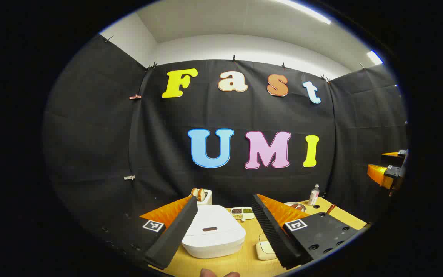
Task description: Close the left gripper, press the button to open the rice cooker; take a wooden spoon from the chopstick holder with the right hand, scoop a spoonful of rice and pour it into the rice cooker, then put the wooden spoon back into the chopstick holder.
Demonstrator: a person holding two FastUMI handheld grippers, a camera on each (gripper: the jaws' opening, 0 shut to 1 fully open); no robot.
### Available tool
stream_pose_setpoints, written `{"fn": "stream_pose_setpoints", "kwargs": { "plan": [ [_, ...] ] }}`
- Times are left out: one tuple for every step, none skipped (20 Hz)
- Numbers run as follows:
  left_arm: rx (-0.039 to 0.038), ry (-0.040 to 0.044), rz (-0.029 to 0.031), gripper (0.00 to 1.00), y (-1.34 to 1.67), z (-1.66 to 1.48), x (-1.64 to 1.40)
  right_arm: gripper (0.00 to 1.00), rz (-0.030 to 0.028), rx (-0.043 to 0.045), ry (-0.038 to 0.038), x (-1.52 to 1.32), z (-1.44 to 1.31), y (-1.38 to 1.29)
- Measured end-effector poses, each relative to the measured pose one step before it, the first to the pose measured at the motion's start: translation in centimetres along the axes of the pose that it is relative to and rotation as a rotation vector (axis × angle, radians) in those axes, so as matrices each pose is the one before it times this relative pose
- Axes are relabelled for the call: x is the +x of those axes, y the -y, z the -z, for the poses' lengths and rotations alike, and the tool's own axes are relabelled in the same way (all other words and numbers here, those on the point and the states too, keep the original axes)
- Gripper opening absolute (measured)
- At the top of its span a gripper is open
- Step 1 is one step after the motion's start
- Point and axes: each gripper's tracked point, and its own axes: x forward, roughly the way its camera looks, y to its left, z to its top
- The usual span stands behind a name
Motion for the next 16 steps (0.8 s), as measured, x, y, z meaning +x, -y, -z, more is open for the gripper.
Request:
{"fn": "stream_pose_setpoints", "kwargs": {
  "plan": [
    [-0.00011, 0.00105, -0.00073, 0.98, -0.012, -0.099, -0.053, 0.98, 0.00085, -0.00204, 0.00296, -0.03, -0.114, 0.047],
    [-0.00107, 0.00068, -0.00098, 0.99, -0.054, 0.097, -0.013, 0.98, 0.00094, -0.00216, 0.0035, -0.085, -0.118, 0.004],
    [-0.00149, -0.00061, -0.00042, 0.99, 0.012, -0.085, -0.027, 0.98, 0.00249, -0.00187, 0.00233, 0.022, -0.063, 0.076],
    [-0.0011, -0.00121, 0.00098, 0.99, 0.025, 0.061, -0.013, 0.98, 0.00046, 0.00008, 0.00127, 0.041, -0.056, -0.047],
    [0.0015, -0.0019, -0.00008, 0.98, -0.014, -0.076, -0.025, 0.98, 0.00176, 0.00105, -0.0009, -0.03, 0.048, 0.022],
    [0.00277, -0.0001, 0.00034, 0.99, -0.086, 0.075, 0.028, 0.98, 0.00067, 0.0007, 0.00052, 0.09, -0.023, 0.04],
    [0.00303, 0.00199, -0.00158, 0.99, -0.047, -0.072, -0.03, 0.98, 0.0012, -0.00069, 0.00334, -0.047, -0.043, 0.006],
    [0.00261, 0.00347, 0.00003, 0.99, -0.028, -0.114, 0.033, 0.98, 0.00134, -0.00267, 0.00494, -0.106, -0.236, -0.017],
    [0.00215, 0.00296, -0.0004, 0.98, -0.034, -0.219, 0.026, 0.98, 0.00135, -0.00392, 0.00394, -0.017, -0.07, 0.059],
    [0.0014, 0.00143, -0.00203, 0.98, -0.122, 0.108, -0.126, 0.98, -0.00166, -0.00295, 0.00223, 0.06, -0.096, -0.081],
    [-0.00118, -0.00028, -0.00037, 0.98, -0.065, -0.018, -0.011, 0.98, -0.00056, -0.00187, 0.00168, -0.004, -0.055, 0.008],
    [-0.00354, 0.0002, -0.00008, 0.99, 0.05, 0.054, 0.069, 0.98, -0.00213, -0.0012, 0.00066, 0.045, -0.073, -0.107],
    [-0.00349, -0.00017, -0.00041, 0.99, -0.017, -0.013, 0.026, 0.98, 0.00082, -0.0021, 0.00121, -0.007, 0.032, 0.049],
    [-0.00245, 0.00121, 0.00024, 0.99, -0.013, 0.004, -0.015, 0.98, -0.00083, -0.00242, 0.00013, -0.017, 0.007, -0.044],
    [-0.00184, 0.00212, 0.0014, 0.99, -0.002, -0.064, -0.02, 0.98, 0.00115, -0.00236, -0.0005, -0.007, 0.004, -0.013],
    [-0.00153, 0.00028, 0.00676, 0.98, 0.091, 0.001, 0.058, 0.98, -0.0008, -0.00123, -0.00122, 0.01, 0.02, 0.001]
  ]
}}
